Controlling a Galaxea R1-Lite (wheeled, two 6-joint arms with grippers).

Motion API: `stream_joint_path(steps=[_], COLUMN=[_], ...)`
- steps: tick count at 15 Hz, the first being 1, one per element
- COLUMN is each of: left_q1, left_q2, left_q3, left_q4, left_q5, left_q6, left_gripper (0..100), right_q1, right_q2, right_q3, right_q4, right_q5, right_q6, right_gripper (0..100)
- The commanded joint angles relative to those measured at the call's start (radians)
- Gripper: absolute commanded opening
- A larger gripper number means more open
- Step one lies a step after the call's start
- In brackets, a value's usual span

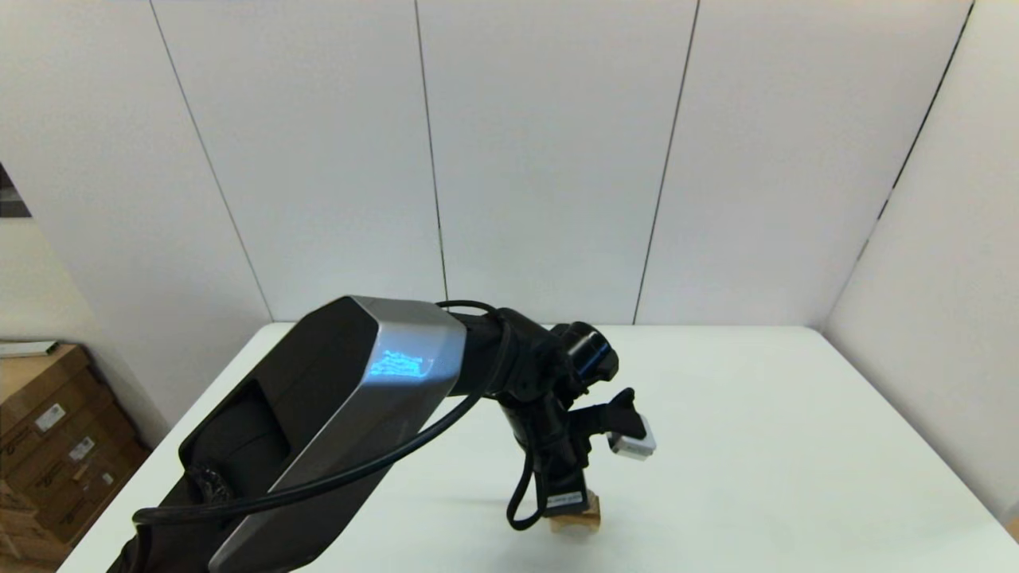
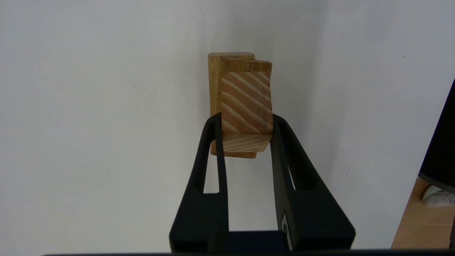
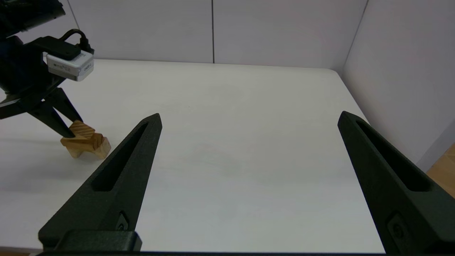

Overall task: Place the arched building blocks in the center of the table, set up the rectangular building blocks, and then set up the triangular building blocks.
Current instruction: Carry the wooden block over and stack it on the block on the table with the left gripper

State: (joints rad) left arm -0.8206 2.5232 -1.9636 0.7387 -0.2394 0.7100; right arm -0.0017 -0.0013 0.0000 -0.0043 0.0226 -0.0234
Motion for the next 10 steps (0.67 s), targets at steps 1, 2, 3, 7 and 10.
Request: stream_joint_path(steps=[1,2,3,7,10], left_q1=[0.0,0.0,0.001,0.005,0.005], left_q2=[0.011,0.011,0.012,0.014,0.02], left_q3=[0.0,0.0,0.0,0.0,-0.001], left_q4=[-0.002,-0.005,-0.005,-0.005,-0.015], left_q5=[0.002,0.006,0.006,0.009,0.028], left_q6=[0.003,0.003,0.002,0.002,0.0], left_gripper=[0,0,0,0,100], right_q1=[0.0,0.0,0.0,0.0,0.0], right_q2=[0.0,0.0,0.0,0.0,0.0], right_q3=[0.002,0.002,0.002,0.002,0.002], right_q4=[0.0,0.0,0.0,0.0,0.0], right_q5=[0.0,0.0,0.0,0.0,0.0], right_q6=[0.0,0.0,0.0,-0.001,0.0], right_gripper=[100,100,100,100,100])
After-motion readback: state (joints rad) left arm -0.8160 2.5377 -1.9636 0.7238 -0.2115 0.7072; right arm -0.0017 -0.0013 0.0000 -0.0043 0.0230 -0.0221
